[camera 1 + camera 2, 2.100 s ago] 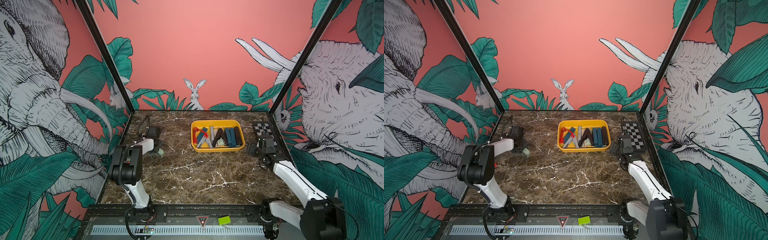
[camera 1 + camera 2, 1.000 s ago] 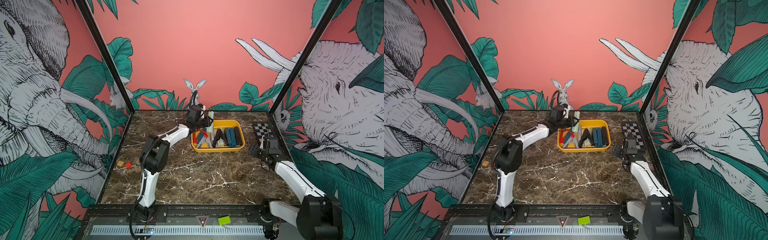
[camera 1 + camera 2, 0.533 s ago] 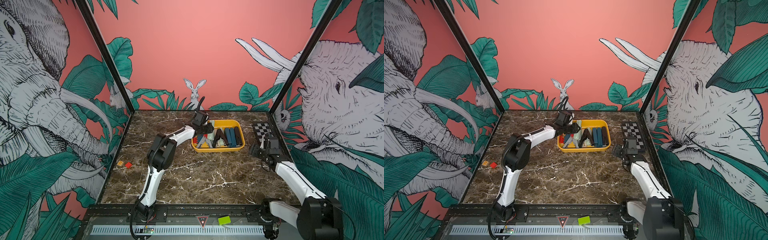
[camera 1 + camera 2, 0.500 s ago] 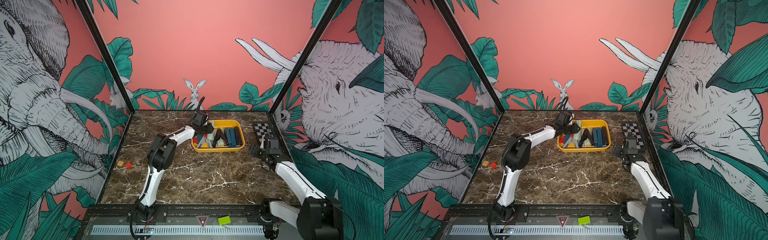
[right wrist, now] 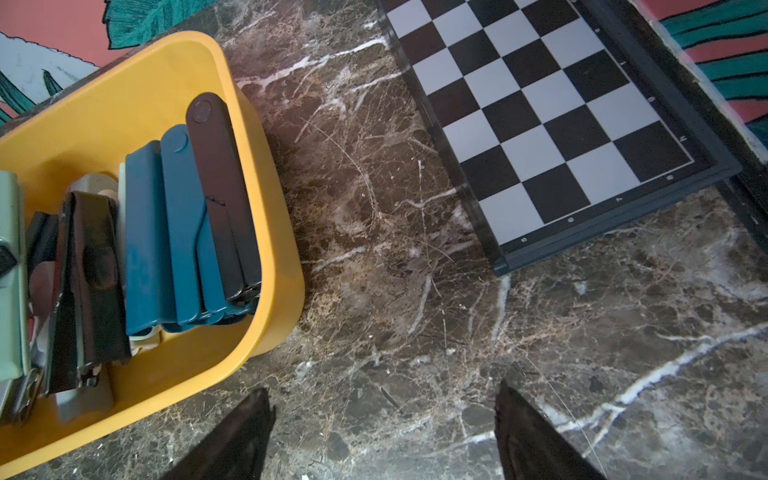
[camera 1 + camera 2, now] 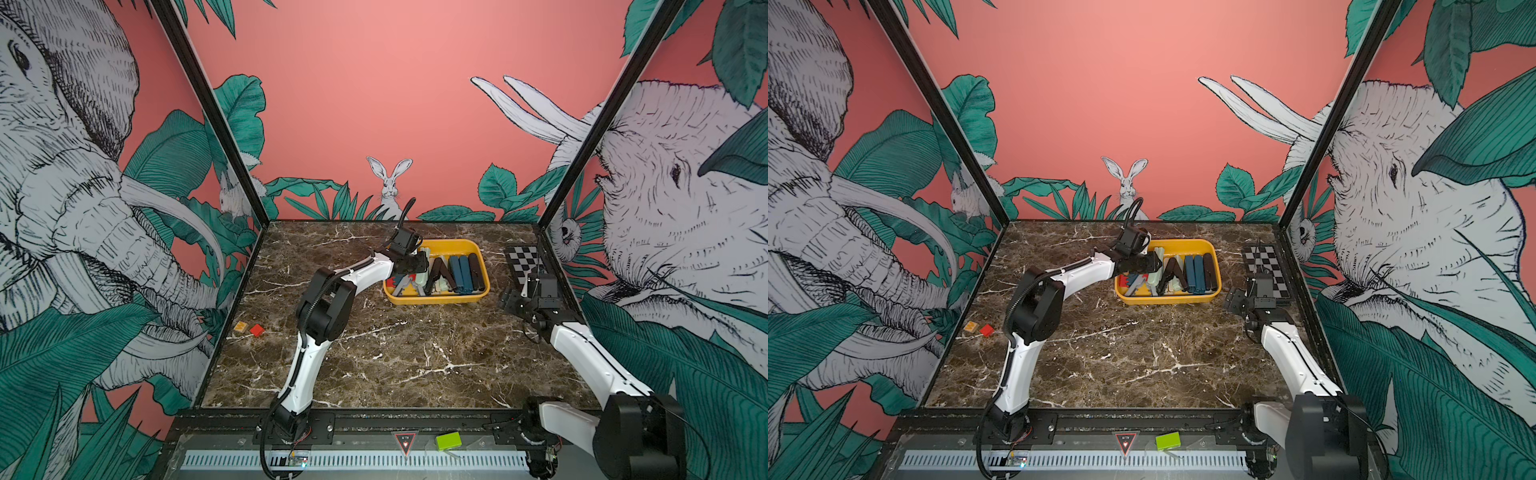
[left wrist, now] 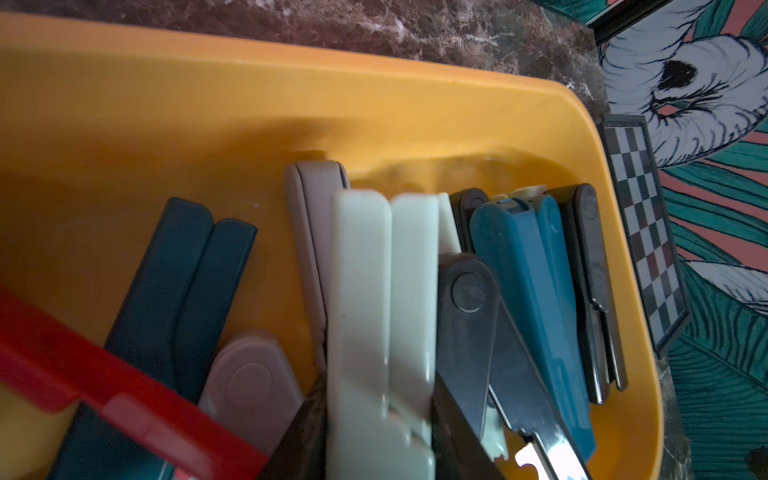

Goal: Put the pruning pliers into the storage box
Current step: Place the pruning pliers in the storage box.

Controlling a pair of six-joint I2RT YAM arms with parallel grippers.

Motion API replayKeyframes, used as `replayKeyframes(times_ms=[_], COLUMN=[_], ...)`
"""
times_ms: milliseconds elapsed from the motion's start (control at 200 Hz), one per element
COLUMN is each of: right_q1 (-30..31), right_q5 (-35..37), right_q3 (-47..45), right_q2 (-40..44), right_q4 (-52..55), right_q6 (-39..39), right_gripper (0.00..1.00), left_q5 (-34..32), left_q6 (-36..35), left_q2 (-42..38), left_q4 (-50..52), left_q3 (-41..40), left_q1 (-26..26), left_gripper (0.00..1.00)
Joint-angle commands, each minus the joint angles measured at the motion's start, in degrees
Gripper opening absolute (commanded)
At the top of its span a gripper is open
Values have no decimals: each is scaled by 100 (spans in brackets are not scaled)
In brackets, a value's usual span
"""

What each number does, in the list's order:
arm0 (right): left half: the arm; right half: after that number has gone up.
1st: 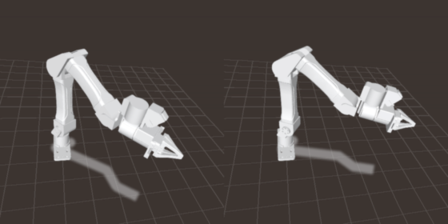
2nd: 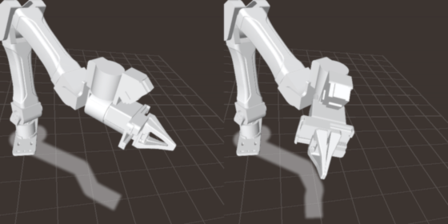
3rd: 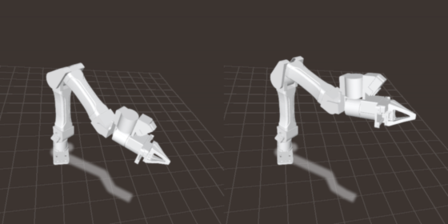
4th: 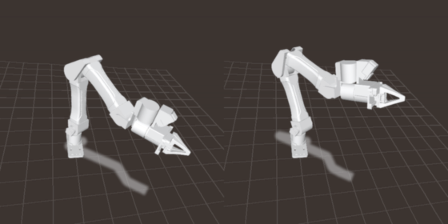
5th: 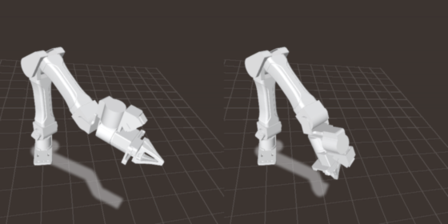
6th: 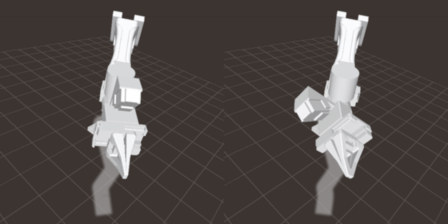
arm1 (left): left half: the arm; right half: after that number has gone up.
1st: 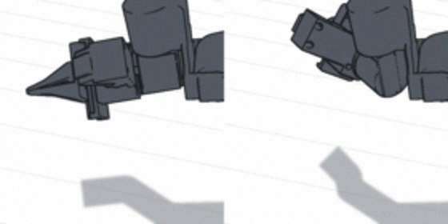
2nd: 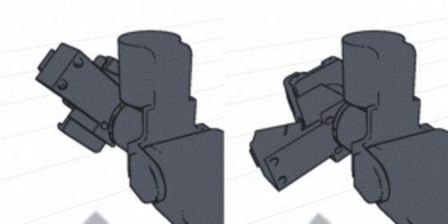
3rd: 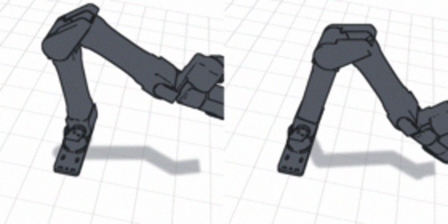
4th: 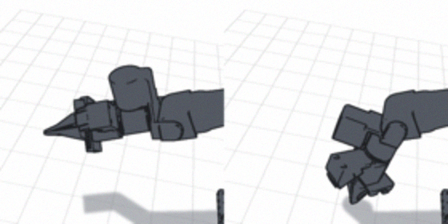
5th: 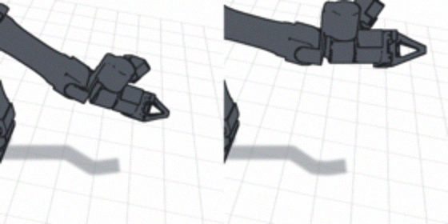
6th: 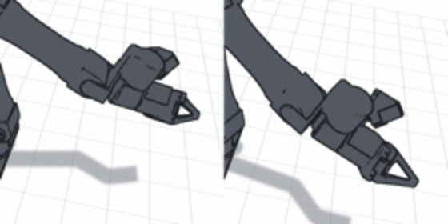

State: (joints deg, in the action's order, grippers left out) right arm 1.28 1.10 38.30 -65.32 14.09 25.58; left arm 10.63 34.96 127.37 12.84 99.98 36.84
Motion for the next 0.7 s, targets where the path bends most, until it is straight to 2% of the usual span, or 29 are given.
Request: replayKeyframes(times_ms=[0,200,310,385,545,695], right_q1=[-72,-128,-163,-182,-211,-233], right_q5=[172,255,251,242,224,220], right_q3=[133,187,152,131,143,176], right_q2=[40,192,247,257,265,276], right_q4=[-26,102,120,110,116,121], right_q6=[-208,-493,-484,-461,-431,-430], right_gripper=[82,84,85,84,84,84], left_q5=[-192,-107,-175,-243,-361,-188], left_q6=[-24,11,-81,-120,-164,-131], left_q2=[-234,-171,-125,-125,-28,234], left_q4=[269,289,450,524,705,725], left_q3=[45,190,360,414,536,662], left_q1=[16,12,17,9,8,-1], left_gripper=[43,57,59,64,64,54])
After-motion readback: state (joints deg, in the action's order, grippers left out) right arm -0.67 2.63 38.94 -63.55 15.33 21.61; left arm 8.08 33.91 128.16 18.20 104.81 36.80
